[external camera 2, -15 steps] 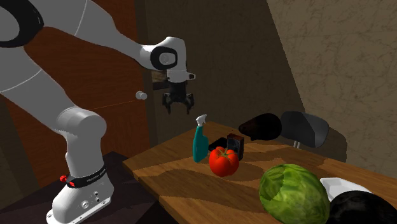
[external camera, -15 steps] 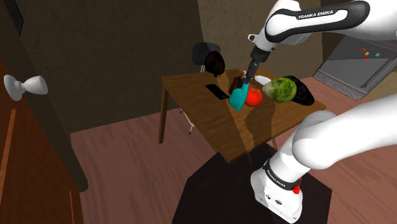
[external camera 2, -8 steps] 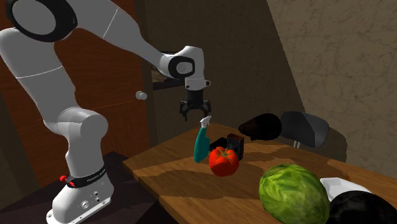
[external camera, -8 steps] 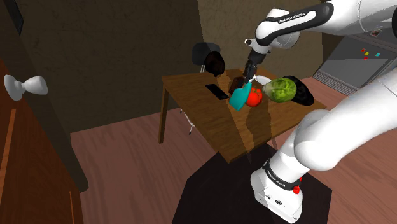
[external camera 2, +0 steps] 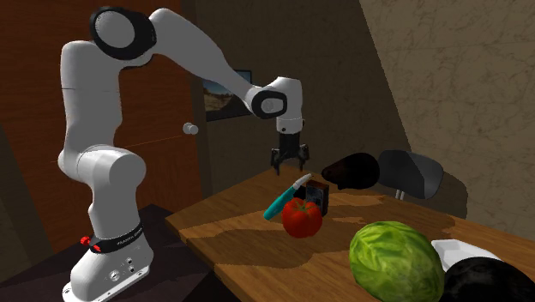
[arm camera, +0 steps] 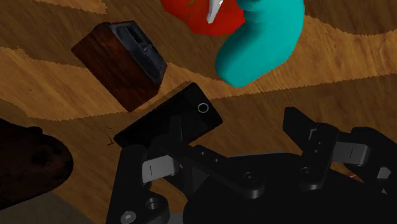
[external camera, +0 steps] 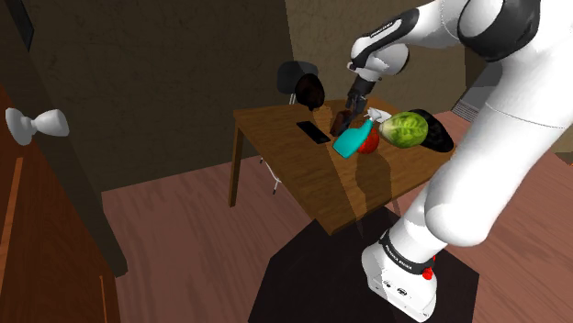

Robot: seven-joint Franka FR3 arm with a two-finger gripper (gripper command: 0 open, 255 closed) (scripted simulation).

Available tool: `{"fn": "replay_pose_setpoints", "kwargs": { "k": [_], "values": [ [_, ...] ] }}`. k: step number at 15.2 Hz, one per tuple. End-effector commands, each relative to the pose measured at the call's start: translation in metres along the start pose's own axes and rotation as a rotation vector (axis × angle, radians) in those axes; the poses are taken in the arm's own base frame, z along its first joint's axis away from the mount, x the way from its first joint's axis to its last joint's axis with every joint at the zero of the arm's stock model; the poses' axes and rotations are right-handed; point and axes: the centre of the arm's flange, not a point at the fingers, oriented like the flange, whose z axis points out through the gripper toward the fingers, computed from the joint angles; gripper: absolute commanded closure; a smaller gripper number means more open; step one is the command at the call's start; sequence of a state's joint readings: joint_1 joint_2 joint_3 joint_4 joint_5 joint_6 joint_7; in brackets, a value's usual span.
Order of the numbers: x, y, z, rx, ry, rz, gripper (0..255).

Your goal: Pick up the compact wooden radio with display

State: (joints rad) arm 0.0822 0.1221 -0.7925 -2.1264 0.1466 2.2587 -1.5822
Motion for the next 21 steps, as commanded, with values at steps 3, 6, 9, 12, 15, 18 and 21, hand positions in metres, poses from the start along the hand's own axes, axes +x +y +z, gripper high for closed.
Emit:
{"fn": "replay_pose_setpoints", "kwargs": {
  "k": [3, 6, 9, 12, 15, 18, 21],
  "values": [
    [-0.002, 0.046, 0.022, -0.011, -0.003, -0.108, 0],
    [-0.002, 0.081, 0.038, -0.019, -0.007, -0.183, 0],
    [-0.002, 0.085, 0.051, -0.020, -0.008, -0.193, 0],
    [-0.003, 0.084, 0.067, -0.020, -0.008, -0.193, 0],
    [-0.003, 0.084, 0.080, -0.020, -0.008, -0.193, 0],
    [-0.002, 0.084, 0.079, -0.020, -0.007, -0.193, 255],
    [-0.003, 0.084, 0.080, -0.020, -0.007, -0.193, 255]
  ]
}}
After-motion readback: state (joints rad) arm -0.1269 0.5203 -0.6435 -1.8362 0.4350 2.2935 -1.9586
